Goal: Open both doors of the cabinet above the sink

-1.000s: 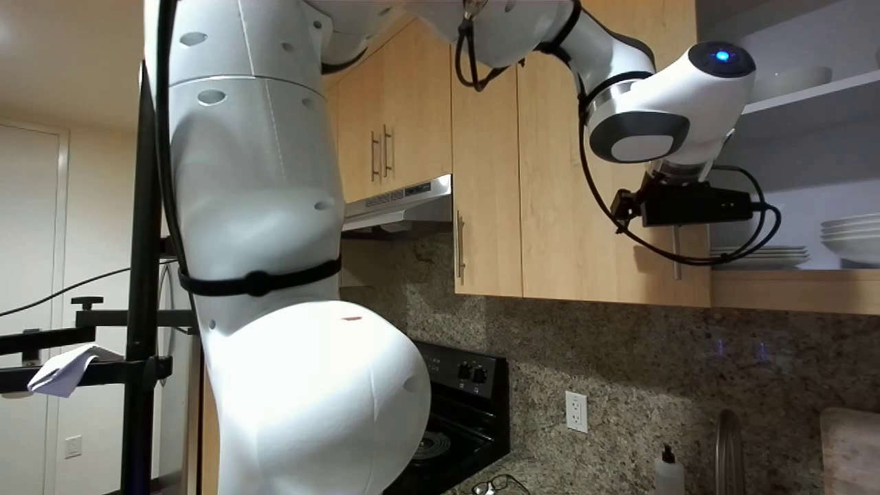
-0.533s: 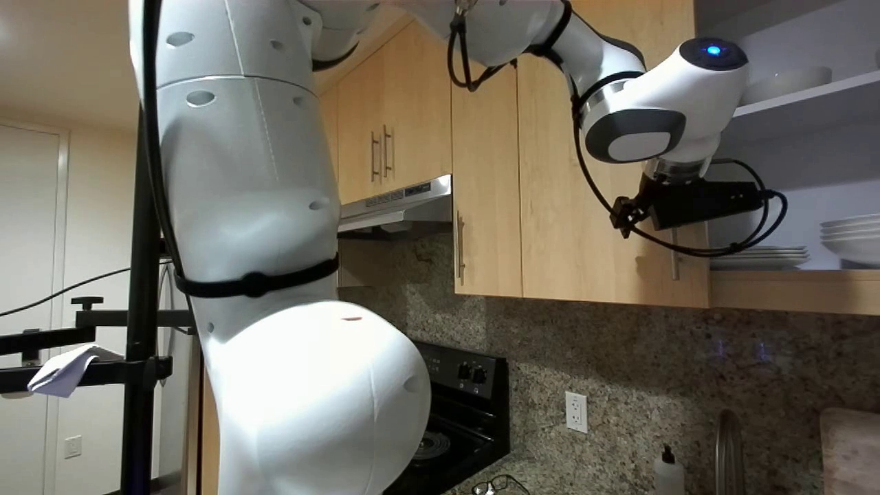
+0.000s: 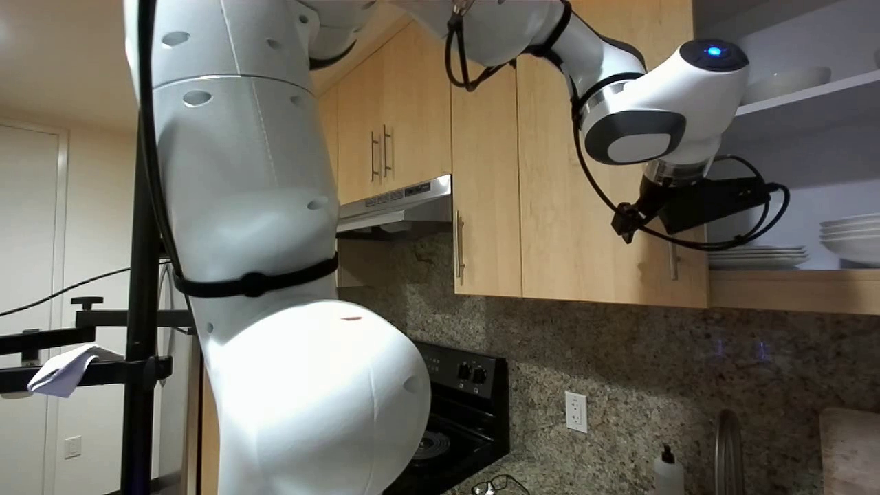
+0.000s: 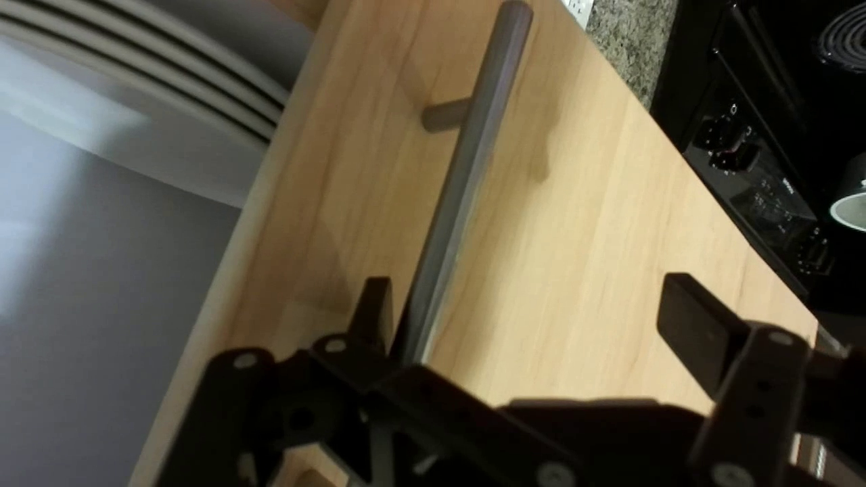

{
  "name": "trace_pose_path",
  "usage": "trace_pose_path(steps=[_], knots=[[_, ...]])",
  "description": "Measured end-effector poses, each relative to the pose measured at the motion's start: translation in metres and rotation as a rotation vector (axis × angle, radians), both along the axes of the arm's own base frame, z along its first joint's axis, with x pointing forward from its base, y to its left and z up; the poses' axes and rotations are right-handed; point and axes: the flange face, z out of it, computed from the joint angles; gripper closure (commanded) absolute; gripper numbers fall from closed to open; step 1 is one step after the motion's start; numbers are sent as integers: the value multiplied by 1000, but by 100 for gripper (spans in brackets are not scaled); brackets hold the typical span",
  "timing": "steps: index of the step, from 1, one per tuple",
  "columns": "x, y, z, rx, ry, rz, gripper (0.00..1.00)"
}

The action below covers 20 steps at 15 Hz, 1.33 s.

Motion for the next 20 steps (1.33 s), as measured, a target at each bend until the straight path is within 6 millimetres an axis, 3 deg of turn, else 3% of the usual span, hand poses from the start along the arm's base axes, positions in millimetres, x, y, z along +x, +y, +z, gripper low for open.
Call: trace_pose_path(steps=[11, 20], knots=[[-16, 2, -6, -36, -38, 21, 0], [-15, -4, -3, -41, -46, 4, 0]])
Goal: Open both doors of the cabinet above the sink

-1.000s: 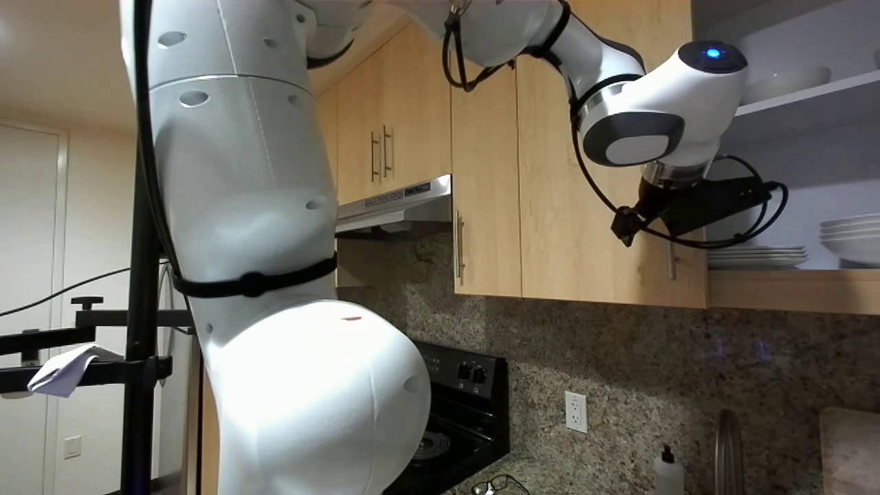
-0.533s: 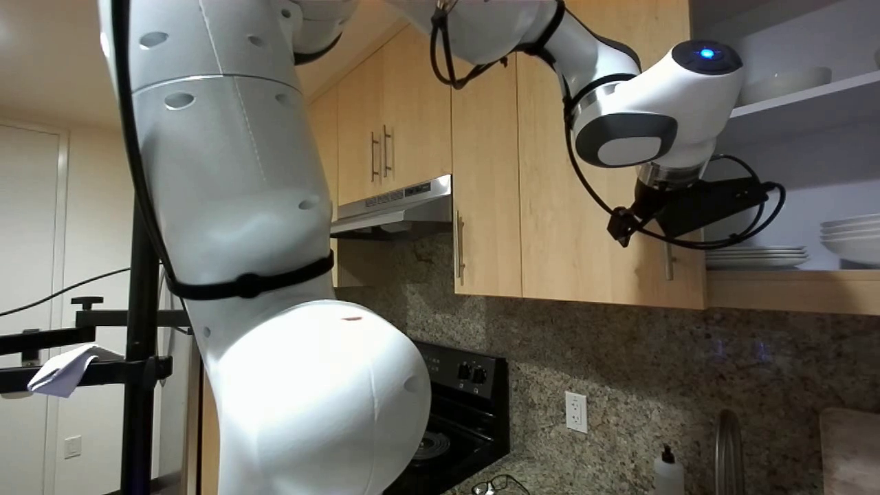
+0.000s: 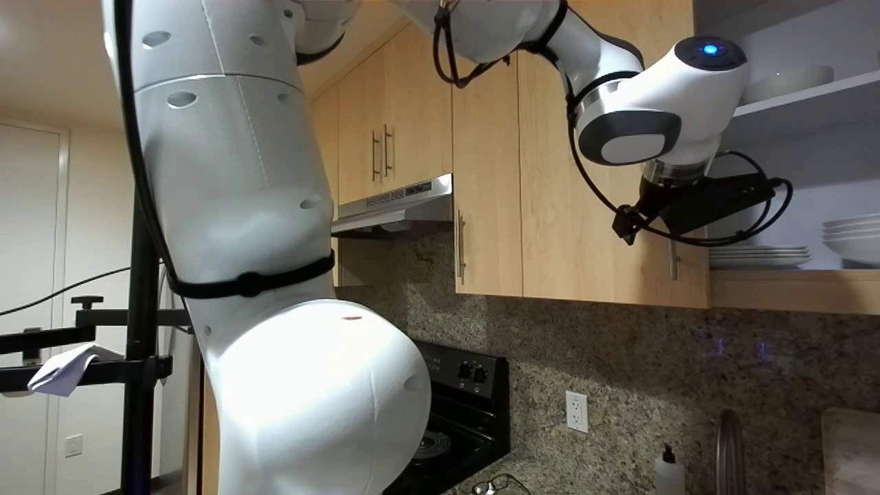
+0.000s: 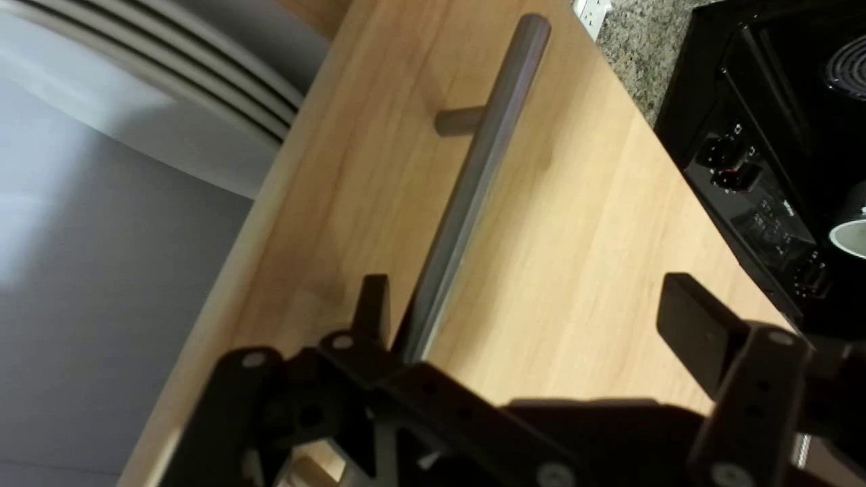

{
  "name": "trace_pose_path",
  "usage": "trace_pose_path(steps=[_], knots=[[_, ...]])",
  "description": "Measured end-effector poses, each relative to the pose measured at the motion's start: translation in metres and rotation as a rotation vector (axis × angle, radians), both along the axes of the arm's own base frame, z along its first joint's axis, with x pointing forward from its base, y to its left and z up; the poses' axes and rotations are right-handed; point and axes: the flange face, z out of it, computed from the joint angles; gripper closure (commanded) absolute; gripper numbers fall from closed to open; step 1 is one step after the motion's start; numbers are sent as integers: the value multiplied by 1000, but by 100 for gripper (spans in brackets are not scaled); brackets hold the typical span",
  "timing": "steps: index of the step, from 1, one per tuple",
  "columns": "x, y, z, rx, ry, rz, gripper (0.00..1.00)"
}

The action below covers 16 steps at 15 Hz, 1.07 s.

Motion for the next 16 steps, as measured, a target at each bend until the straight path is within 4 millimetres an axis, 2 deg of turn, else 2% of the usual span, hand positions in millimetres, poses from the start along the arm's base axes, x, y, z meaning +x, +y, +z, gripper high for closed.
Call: trace_pose_path(steps=[16], knots=[[-10, -2, -6, -109, -84, 92, 0]])
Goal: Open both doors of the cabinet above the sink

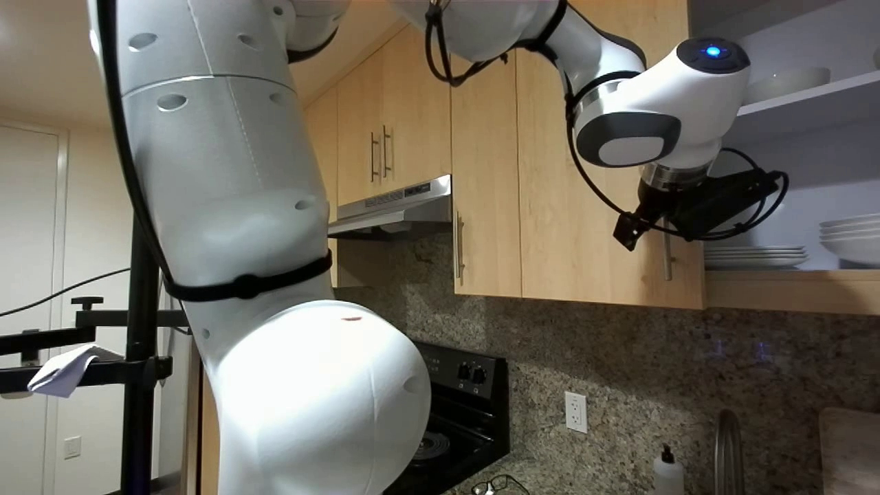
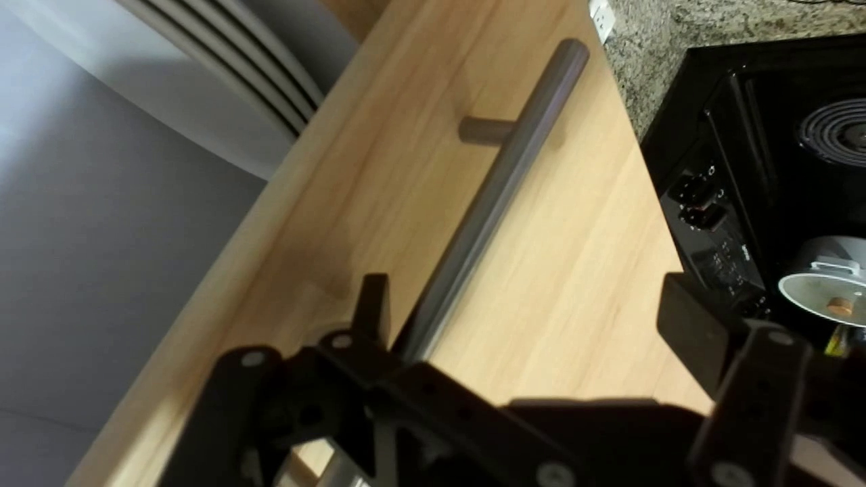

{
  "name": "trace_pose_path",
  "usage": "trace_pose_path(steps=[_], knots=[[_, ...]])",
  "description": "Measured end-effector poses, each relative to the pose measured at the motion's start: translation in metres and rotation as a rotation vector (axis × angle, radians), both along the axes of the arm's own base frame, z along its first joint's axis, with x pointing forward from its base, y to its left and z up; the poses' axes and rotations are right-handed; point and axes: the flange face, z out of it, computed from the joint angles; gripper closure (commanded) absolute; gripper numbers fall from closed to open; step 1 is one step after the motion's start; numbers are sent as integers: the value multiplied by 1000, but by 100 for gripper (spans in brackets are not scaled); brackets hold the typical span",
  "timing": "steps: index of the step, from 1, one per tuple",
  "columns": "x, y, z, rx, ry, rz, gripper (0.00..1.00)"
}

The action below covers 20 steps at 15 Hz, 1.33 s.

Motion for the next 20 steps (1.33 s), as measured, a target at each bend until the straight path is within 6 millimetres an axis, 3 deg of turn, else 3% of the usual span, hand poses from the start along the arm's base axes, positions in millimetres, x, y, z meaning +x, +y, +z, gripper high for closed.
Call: trace_pose_path(steps=[14, 20], knots=[[-12, 2, -1, -13, -13, -12, 0], [-11, -7, -2, 17, -2, 14, 0]])
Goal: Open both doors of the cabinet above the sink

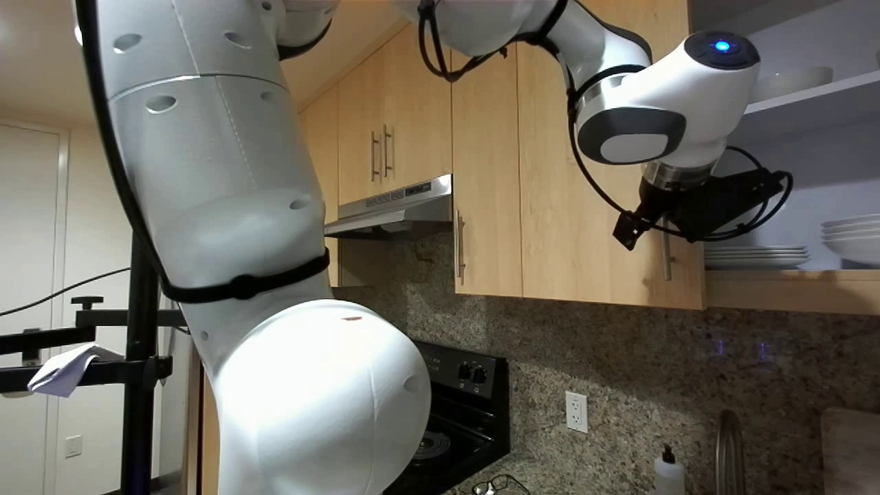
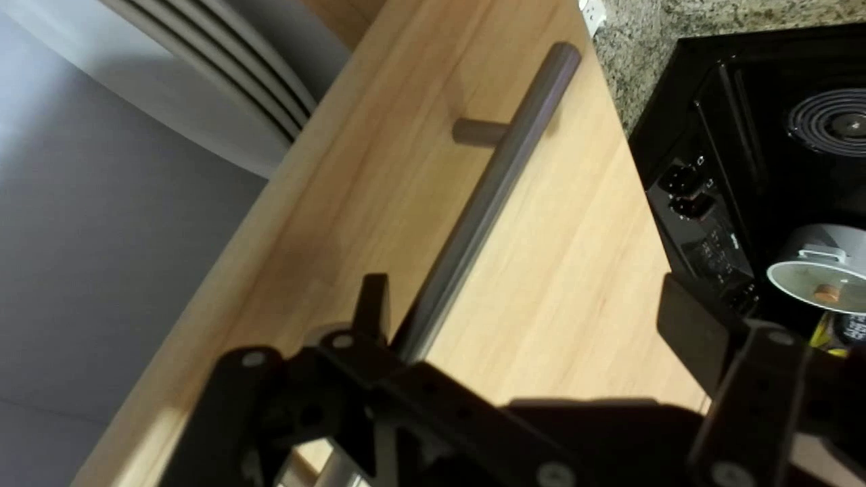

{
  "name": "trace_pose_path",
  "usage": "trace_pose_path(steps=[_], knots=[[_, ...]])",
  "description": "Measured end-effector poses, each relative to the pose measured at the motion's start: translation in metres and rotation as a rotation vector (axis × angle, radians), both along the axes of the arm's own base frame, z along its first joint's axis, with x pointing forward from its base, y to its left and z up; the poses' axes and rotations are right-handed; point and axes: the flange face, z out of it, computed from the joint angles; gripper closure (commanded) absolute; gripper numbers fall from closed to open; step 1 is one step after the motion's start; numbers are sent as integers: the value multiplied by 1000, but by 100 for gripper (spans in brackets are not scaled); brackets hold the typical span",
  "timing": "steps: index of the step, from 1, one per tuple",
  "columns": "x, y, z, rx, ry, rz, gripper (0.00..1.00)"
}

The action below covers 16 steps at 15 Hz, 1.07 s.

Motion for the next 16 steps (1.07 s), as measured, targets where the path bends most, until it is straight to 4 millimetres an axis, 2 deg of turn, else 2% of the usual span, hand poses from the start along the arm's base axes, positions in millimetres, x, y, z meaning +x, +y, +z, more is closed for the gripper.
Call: trace_pose_path(steps=[6, 11, 16], knots=[[-4, -5, -5, 36, -19, 47, 0], [-5, 2, -7, 58, -22, 2, 0], [-14, 12, -5, 57, -10, -68, 0]])
